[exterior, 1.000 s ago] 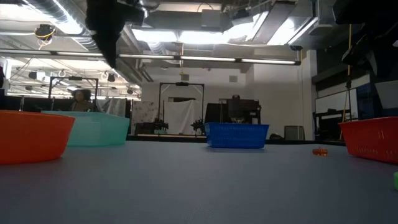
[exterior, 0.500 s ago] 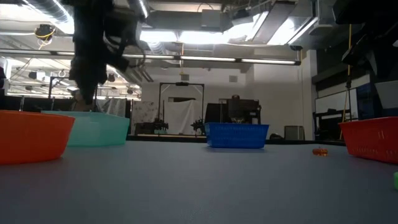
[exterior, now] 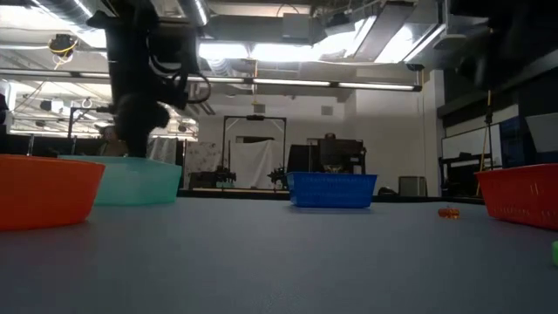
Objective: Sort Halloween decoration
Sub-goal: Put the orange pumpkin toy into the orange bowl
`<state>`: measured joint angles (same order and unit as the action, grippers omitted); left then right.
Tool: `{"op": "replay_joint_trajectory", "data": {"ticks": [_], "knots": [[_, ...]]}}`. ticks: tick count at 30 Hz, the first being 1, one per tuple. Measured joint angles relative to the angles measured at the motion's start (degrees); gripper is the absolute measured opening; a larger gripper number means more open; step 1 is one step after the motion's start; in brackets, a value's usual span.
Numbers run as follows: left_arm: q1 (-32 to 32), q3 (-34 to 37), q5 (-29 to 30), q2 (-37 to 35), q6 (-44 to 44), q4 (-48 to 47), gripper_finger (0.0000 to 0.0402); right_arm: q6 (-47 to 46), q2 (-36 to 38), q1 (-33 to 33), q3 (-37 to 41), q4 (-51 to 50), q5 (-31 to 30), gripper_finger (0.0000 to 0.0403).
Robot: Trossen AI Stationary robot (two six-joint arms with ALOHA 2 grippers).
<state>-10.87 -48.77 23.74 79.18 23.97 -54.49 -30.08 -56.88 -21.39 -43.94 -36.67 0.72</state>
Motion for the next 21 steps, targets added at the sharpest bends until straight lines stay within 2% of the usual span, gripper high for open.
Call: {"op": "replay_joint_trajectory", "data": {"ticks": [5, 8, 21], "knots": [[0.26, -0.01, -2.51, -0.02, 0.98, 8.82, 0.0148, 0.01, 0.0, 0.04, 0.0, 4.53, -9.46, 0.0191], [0.55, -0.02, -2.45, -0.02, 0.91, 12.92, 0.0148, -0.05, 0.0, 0.59, 0.0, 5.09, -12.15, 0.0191], [0.57, -0.04, -4.17, -0.07, -1.01, 13.6, 0.0148, -0.77, -5.55, 14.73, 0.0, 2.63, -6.61, 0.0191]]}}
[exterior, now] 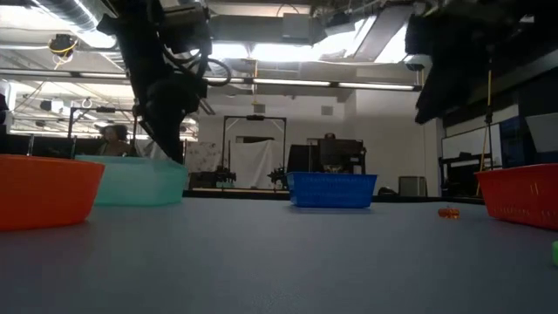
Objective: Sort Halloween decoration
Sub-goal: Put the orange pumpkin toy into the orange bowl
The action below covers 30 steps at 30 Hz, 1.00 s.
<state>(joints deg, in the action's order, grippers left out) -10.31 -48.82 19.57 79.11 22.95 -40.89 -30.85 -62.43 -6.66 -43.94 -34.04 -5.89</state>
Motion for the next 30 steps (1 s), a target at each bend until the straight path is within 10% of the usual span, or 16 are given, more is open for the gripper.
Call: {"op": "replay_joint_trajectory", "data": {"ticks": [30], "knots": [[9.34, -13.35, 0.46, -0.1, -0.1, -2.75, 0.0148, 10.6, -23.28, 7.77, -0.02, -5.09, 7.1, 0.0191]]}}
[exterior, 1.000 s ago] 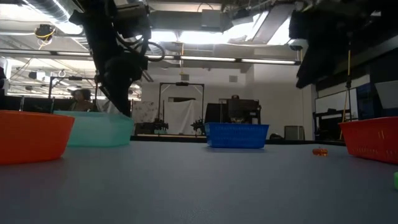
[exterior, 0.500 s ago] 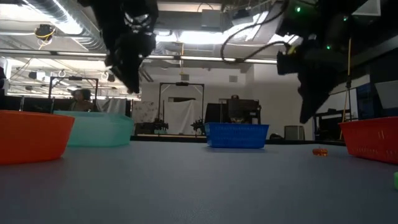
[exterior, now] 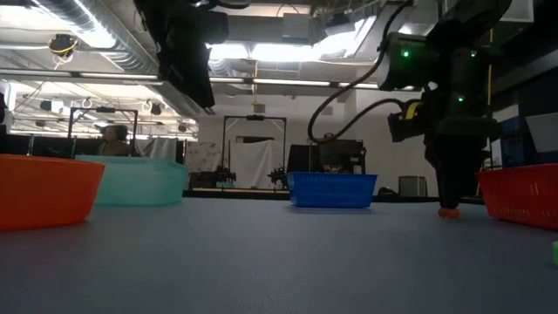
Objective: Sort Halloween decoration
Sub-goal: Put the orange pumpkin toy into the orange bowl
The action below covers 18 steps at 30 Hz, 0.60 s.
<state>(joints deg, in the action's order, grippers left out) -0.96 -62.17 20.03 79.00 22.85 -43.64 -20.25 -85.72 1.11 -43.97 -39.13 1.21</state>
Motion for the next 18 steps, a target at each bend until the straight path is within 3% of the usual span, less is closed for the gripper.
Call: {"op": "replay_joint_trajectory", "data": {"ticks": [18], "knots": [[2.2, 0.0, 0.47, 0.0, 2.24, 0.03, 0.0148, 1.14, -1.64, -0.84, 0.18, 1.79, 0.67, 0.0191]]}}
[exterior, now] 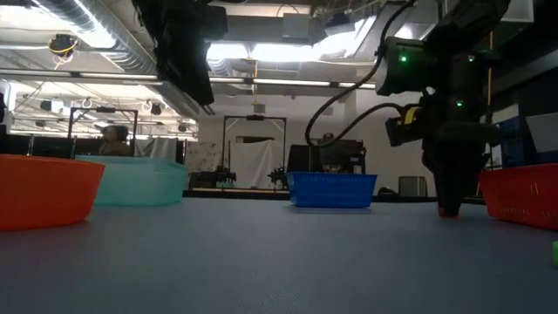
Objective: Sort Halloween decoration
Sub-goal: Put the orange pumpkin toy into the orange bowl
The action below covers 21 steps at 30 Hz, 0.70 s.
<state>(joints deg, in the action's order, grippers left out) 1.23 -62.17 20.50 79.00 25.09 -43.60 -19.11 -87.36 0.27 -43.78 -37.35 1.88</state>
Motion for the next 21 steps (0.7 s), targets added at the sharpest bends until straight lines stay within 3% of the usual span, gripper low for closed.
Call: {"op": "replay_joint_trajectory", "data": {"ticks": [10, 21], "knots": [[0.0, 0.0, 0.01, 0.0, -0.01, 0.51, 0.0148, 1.4, -3.5, -4.82, -0.27, 1.43, -4.34, 0.0191], [0.0, 0.0, 0.01, 0.0, 0.01, 0.67, 0.0148, 1.42, -3.62, -4.76, -0.16, 1.16, -4.8, 0.0174]]}}
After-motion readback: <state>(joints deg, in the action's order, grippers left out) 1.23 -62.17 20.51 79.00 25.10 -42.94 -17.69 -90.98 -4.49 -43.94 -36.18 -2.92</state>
